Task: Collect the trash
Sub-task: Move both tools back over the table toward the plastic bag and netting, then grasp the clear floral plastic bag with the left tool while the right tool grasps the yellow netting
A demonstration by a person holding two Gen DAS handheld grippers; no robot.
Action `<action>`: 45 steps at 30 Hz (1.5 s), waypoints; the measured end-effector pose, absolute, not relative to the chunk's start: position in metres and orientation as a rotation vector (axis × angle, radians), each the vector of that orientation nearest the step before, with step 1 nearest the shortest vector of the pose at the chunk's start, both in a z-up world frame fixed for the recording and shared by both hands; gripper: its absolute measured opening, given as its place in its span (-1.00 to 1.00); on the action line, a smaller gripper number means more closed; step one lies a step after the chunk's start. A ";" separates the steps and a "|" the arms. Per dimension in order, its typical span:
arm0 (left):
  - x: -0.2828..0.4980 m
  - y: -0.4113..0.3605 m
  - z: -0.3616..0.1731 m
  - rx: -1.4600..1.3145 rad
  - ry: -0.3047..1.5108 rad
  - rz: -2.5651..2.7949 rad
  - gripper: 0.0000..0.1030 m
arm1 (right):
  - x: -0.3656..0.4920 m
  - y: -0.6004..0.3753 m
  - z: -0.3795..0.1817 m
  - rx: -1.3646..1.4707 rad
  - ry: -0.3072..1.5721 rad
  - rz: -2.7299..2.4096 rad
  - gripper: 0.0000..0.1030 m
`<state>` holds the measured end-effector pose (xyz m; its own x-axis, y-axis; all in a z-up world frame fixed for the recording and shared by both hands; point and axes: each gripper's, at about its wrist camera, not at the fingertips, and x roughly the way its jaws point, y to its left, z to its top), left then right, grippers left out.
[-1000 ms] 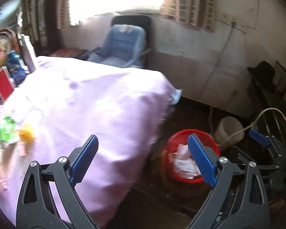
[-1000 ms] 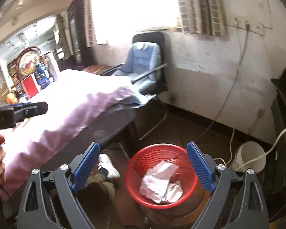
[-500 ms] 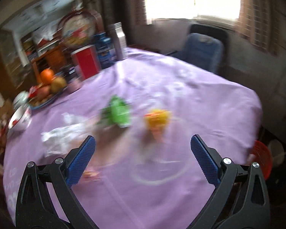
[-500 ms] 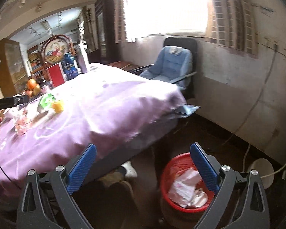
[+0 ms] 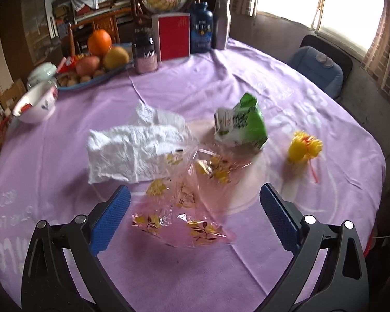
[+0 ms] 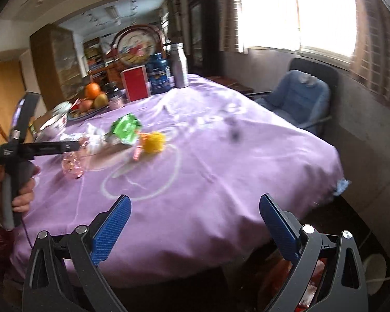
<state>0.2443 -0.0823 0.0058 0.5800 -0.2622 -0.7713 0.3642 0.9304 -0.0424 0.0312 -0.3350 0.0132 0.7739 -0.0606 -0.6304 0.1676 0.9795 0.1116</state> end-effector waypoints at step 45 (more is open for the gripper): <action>0.269 -0.065 -0.038 0.083 1.036 -0.284 0.70 | 0.246 -0.304 -0.035 0.238 0.868 -0.080 -0.15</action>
